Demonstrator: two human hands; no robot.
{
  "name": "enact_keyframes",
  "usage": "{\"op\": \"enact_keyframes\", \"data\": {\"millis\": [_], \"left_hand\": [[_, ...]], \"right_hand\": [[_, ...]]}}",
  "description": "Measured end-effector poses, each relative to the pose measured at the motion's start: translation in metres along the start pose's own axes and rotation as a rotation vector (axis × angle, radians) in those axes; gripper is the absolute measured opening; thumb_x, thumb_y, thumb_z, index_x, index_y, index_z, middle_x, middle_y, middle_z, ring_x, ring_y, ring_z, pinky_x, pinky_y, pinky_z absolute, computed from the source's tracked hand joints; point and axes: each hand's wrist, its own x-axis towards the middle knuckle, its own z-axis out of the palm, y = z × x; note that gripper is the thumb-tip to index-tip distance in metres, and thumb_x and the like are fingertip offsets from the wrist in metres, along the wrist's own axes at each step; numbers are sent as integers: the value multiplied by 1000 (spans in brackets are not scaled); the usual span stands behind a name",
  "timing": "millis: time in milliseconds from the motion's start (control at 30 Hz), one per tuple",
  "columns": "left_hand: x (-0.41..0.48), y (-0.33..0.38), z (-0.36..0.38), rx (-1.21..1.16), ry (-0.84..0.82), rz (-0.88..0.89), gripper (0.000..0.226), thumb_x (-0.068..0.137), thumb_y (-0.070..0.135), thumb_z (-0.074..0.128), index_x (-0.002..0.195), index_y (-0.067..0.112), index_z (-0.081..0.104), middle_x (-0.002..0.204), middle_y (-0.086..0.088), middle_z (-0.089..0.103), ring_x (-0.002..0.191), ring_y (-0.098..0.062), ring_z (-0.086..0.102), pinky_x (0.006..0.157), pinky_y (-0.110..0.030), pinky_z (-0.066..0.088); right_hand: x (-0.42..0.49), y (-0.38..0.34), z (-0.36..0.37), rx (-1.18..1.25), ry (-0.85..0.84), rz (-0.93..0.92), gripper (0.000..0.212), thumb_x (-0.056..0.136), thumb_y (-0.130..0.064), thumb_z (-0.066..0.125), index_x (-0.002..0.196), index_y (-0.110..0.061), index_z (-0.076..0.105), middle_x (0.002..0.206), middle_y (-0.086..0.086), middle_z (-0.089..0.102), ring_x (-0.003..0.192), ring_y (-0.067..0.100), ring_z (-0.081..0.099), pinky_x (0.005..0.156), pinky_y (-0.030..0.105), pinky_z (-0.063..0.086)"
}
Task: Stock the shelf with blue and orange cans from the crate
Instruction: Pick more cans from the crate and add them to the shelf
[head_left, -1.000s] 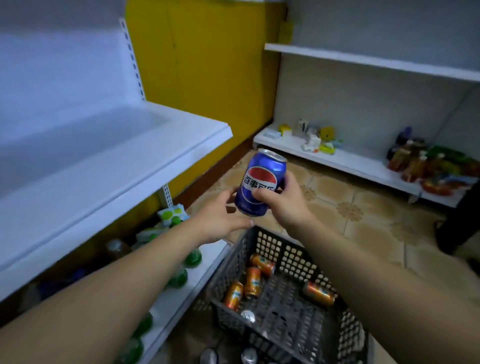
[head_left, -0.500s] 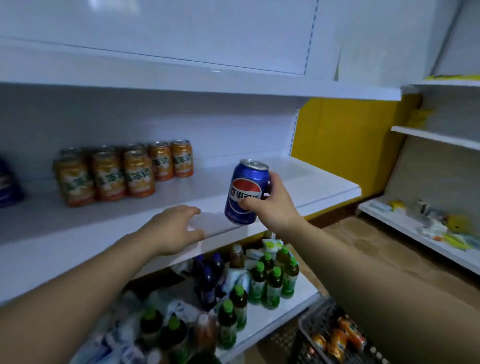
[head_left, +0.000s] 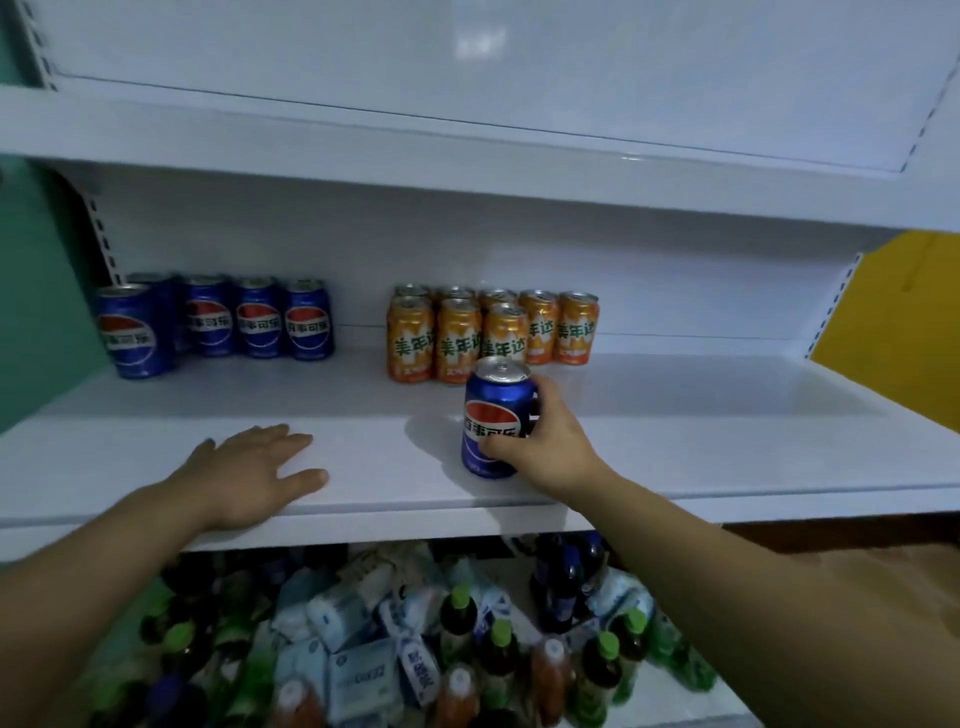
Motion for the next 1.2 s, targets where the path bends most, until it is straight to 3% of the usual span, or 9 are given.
{"op": "enact_keyframes", "data": {"millis": [200,333,433,700,800,1000,1200], "left_hand": [[-14,-65,-1,-62,19,-172,93,69,90,11,149,43,9,160,15,1,147,-13,2,117,-51,1],[-10,-66,8,-85,85,-164,80,80,80,20,150,42,10,159,17,2,147,-9,0,117,-51,-2],[-11,-68,10,-108,120,-157,74,84,76,25,149,42,13,159,17,4,147,-8,1,117,-50,-3],[-9,-70,8,-132,119,-167,84,77,84,22,149,43,11,159,18,1,146,-6,-2,118,-49,-4],[-10,-70,10,-159,160,-158,104,55,89,6,148,44,14,159,19,3,146,-6,0,118,-49,-3],[-12,-71,14,-178,218,-145,101,57,86,7,148,44,15,158,20,3,146,-5,-2,118,-49,-5],[-11,-74,13,-213,217,-138,92,65,83,17,148,43,16,158,21,3,145,-4,-5,117,-50,-6]], "right_hand": [[29,-17,60,-39,-124,-63,75,75,-17,81,133,-27,35,123,-8,51,110,12,55,98,35,49],[48,-30,102,-35,-192,-123,91,79,-15,79,148,-26,20,122,-12,44,115,7,48,92,24,41],[63,-37,135,-34,-228,-162,101,80,-15,78,152,-30,9,134,-11,41,120,5,43,97,27,41],[106,-55,212,43,-261,-242,83,78,-12,78,145,-26,30,135,-9,49,114,-2,43,97,20,39],[127,-60,243,67,-293,-222,86,78,-11,78,146,-28,28,133,-10,50,117,3,47,100,23,39],[162,-58,299,8,-286,-271,96,77,-25,80,151,-32,19,149,-1,36,132,15,41,110,37,37],[190,-62,330,5,-264,-312,92,81,-22,76,152,-27,18,151,-4,39,135,14,40,111,37,35]]}}
